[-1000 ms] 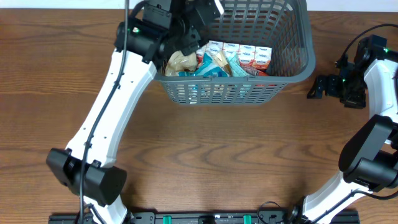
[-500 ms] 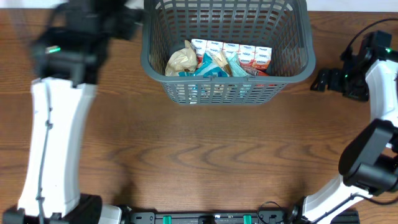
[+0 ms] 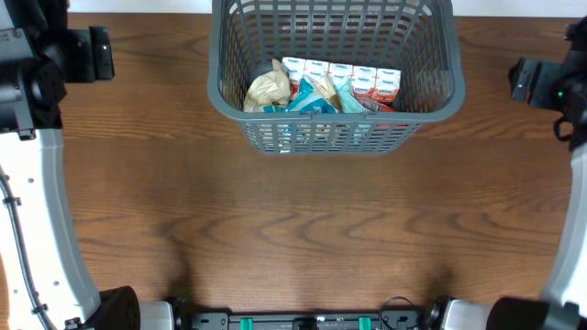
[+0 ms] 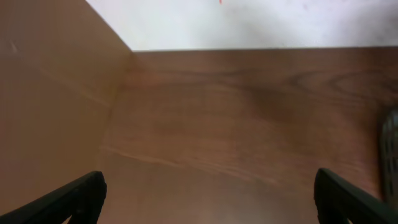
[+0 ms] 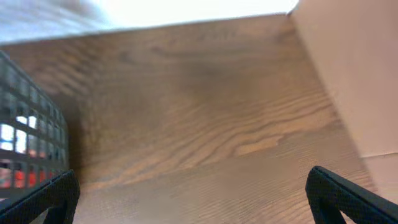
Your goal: Pack container
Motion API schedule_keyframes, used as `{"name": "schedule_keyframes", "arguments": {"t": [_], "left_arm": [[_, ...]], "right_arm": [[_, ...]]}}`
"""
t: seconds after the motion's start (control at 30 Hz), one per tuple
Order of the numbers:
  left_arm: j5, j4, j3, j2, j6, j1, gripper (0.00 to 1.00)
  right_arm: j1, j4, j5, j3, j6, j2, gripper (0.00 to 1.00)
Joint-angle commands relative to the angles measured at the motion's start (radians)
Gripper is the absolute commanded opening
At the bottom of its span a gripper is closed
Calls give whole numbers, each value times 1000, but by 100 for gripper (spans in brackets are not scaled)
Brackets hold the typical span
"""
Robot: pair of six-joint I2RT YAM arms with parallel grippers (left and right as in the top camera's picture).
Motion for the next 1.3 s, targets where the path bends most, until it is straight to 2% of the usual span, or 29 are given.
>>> {"name": "schedule_keyframes", "arguments": {"t": [0.0,0.23,0.6,0.87,0.97,1.07,1.17,1.2,1.23,1.27], "left_arm": [[30,-16,-22,-7,-40,6,99],[39,76,-165,-107,-38,6,99],[173,389,-738,-480,-27,6,99],[195,578,-1102,-792,-32,6,99],[238,600,-1181,-875,-31,6,99],[277,599,-1228,-940,-30,6,99],[295,597,-1244,-977,-31,5,99],[295,593,-1245,-982,-31,5,99],[294,591,-1245,-983,-31,6,99],[294,589,-1245,-983,-31,6,99]], "right_arm": [[0,-5,12,8,-19,-59,99],[0,-2,27,-128,-19,-174,99],[1,97,14,-495,1,-367,99],[14,127,-56,-725,3,-568,99],[21,98,-56,-782,-8,-603,99],[34,77,-58,-814,-7,-623,91],[58,59,-57,-815,-7,-628,90],[67,51,-57,-815,-7,-627,91],[74,48,-57,-815,-7,-627,99],[78,48,-57,-815,-7,-627,99]]}}
